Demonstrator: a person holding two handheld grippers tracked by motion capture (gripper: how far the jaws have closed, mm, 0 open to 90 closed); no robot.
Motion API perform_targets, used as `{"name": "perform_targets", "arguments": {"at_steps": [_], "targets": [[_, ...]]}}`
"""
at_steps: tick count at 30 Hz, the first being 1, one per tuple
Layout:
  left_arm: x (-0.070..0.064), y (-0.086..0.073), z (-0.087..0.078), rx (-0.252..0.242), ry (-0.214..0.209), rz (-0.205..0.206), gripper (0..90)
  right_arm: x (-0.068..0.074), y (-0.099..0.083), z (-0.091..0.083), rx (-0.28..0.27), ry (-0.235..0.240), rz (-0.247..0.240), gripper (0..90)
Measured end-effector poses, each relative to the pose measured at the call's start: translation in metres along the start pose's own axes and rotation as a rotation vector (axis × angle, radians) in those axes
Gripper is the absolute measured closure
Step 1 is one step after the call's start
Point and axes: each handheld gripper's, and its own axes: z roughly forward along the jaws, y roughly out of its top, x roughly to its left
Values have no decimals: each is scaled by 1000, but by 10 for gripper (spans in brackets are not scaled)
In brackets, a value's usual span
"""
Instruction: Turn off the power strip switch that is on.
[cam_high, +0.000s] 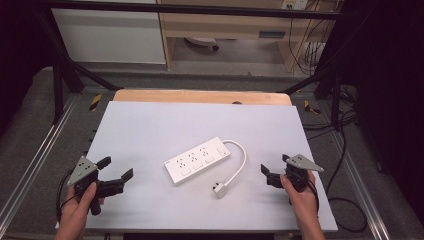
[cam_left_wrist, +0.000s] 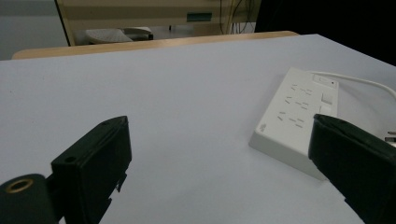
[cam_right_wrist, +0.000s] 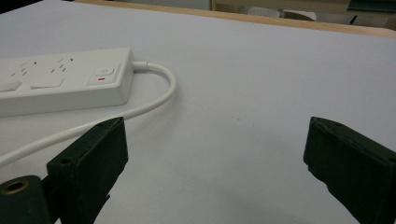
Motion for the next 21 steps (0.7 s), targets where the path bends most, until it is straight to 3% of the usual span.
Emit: {"name": "perform_targets", "arguments": {"at_steps": [21], "targets": [[-1,-1,2,14,-3,-6,61,2,4,-5,-3,6,-7,53]]}}
